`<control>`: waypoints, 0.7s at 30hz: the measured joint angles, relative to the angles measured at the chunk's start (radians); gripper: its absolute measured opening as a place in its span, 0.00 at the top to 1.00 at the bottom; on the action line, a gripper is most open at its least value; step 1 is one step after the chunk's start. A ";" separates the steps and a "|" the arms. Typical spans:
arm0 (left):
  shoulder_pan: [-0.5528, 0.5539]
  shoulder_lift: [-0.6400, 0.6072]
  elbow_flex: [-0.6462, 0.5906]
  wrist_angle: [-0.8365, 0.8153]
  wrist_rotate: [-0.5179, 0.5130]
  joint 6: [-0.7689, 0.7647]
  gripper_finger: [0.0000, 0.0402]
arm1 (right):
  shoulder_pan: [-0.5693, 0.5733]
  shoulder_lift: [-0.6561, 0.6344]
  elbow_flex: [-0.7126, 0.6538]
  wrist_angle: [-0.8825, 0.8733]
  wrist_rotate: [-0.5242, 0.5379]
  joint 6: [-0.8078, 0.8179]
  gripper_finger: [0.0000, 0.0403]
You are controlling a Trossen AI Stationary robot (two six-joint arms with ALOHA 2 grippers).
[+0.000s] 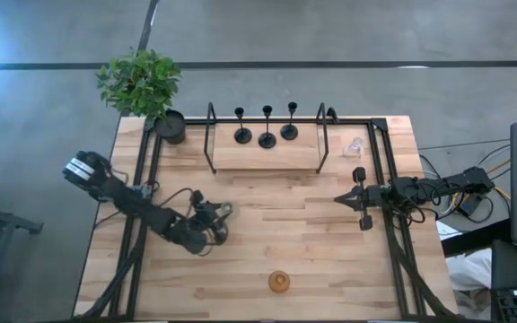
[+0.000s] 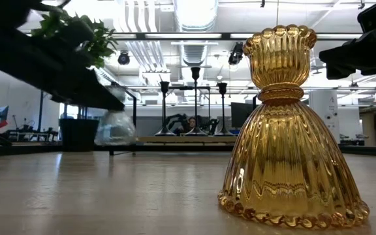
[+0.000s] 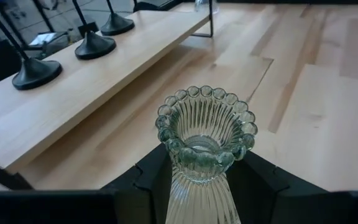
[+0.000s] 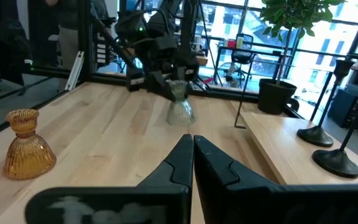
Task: Pick & Place candle stick holders
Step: Put the green glass candle holder on the shelf
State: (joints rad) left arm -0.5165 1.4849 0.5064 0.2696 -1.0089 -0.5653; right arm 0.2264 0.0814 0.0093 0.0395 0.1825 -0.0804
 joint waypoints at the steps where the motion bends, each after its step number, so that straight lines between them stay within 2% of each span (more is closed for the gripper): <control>1: 0.012 0.024 0.018 0.003 0.001 0.000 0.65 | 0.000 0.000 0.000 0.000 0.000 -0.001 0.98; 7: 0.101 0.106 0.135 0.003 0.004 -0.012 0.65 | 0.000 0.000 0.000 0.000 0.000 0.000 0.98; 16: 0.304 0.102 0.288 -0.108 0.056 -0.013 0.65 | 0.000 0.000 0.000 0.000 0.000 0.000 0.98; 21: 0.382 0.103 0.333 -0.150 0.073 -0.012 0.65 | 0.000 0.000 0.000 0.000 0.000 0.000 0.98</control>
State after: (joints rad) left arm -0.1345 1.5883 0.8391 0.1195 -0.9360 -0.5776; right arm 0.2261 0.0814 0.0093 0.0395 0.1825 -0.0807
